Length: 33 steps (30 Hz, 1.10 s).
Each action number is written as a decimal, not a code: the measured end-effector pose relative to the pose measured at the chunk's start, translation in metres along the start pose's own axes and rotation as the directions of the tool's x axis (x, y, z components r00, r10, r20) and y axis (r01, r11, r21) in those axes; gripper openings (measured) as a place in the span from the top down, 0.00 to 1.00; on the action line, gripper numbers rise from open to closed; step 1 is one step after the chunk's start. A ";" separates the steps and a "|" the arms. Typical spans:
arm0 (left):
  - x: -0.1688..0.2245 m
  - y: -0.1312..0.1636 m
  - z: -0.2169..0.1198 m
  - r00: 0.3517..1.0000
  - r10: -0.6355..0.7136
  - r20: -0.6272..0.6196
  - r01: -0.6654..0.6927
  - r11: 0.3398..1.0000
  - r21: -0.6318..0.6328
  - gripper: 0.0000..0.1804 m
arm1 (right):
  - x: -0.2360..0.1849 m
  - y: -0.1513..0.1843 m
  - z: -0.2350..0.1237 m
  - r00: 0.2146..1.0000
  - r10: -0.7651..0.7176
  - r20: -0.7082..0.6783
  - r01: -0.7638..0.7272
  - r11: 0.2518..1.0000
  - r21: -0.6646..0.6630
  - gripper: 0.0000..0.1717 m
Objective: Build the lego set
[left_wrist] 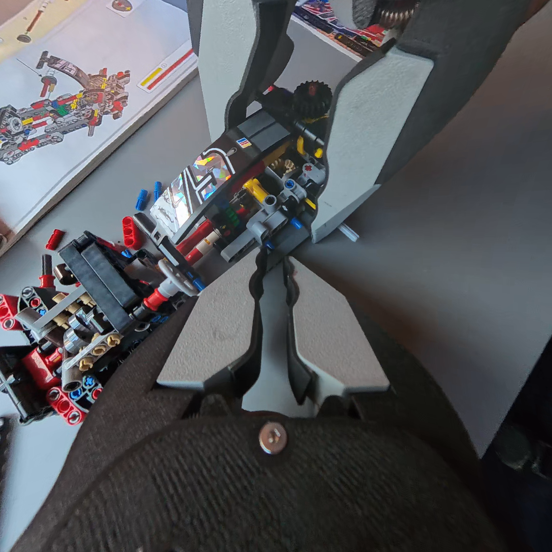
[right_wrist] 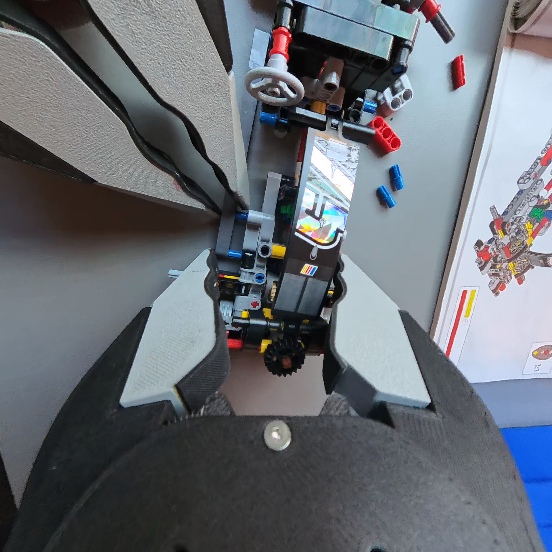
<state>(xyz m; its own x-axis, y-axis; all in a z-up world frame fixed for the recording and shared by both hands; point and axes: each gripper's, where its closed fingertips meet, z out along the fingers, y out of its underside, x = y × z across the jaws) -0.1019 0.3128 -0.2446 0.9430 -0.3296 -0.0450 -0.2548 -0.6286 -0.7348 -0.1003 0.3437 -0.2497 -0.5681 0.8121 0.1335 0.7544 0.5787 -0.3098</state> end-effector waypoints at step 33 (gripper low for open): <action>-0.012 0.008 -0.016 0.988 0.121 -0.096 -0.123 0.992 -0.006 0.91 | 0.002 -0.006 0.001 0.997 0.005 0.072 -0.008 0.999 0.046 0.57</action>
<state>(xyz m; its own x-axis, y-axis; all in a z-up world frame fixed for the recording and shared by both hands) -0.1186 0.3007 -0.2395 0.8803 -0.4694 -0.0690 -0.3697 -0.5875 -0.7199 -0.1059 0.3416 -0.2482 -0.5864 0.8075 0.0640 0.7431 0.5677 -0.3543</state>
